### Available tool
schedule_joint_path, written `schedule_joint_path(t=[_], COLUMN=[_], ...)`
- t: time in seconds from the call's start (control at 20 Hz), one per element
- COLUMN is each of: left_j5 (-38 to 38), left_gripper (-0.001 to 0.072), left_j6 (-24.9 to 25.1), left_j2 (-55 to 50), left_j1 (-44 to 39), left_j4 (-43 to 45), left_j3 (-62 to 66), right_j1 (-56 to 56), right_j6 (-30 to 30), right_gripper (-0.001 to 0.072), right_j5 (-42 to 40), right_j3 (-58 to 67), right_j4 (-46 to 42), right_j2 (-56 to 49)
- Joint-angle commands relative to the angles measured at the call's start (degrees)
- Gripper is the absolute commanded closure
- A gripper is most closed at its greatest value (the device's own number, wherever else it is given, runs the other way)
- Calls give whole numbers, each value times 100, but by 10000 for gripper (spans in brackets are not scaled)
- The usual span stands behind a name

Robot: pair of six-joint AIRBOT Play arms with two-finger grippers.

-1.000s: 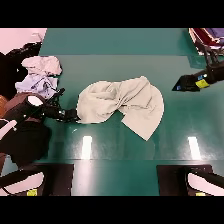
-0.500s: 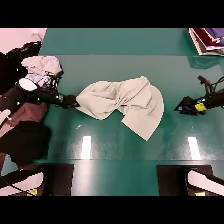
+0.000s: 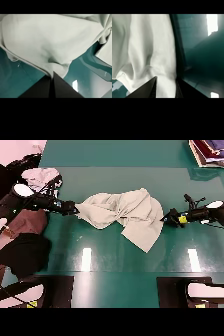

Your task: Fold the shirts.

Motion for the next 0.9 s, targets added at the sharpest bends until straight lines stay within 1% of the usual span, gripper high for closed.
schedule_joint_path(t=[0.0,0.05,0.15,0.2,0.35,0.4,0.55,0.65,0.75,0.85], left_j5=[-2,-33,-238,-372,-400,-354,-98,356,680,684], left_gripper=[685,685,686,686,686,686,686,686,685,685], left_j6=[-7,-24,-227,-221,-413,-507,-498,-494,-494,-498], left_j2=[4,4,24,118,813,1158,2065,2540,2771,2835], left_j1=[4,4,48,146,629,824,1202,1217,1217,1217], left_j4=[0,-2,15,20,17,17,20,20,22,28], left_j3=[15,17,153,310,1126,1510,2796,3768,4758,5729], right_j1=[177,175,175,173,168,168,81,-44,-262,-623], right_j6=[-243,-334,-424,-448,-525,-522,-507,-503,-503,-503], right_gripper=[514,699,697,697,697,697,697,697,697,698], right_j5=[-400,-363,-22,197,503,474,39,-197,-363,-411], right_j3=[-11,35,297,529,1534,1963,3554,4581,5357,5851], right_j4=[136,170,164,168,170,164,111,111,107,103], right_j2=[-136,-136,-37,138,1102,1480,2474,2914,3316,3689])
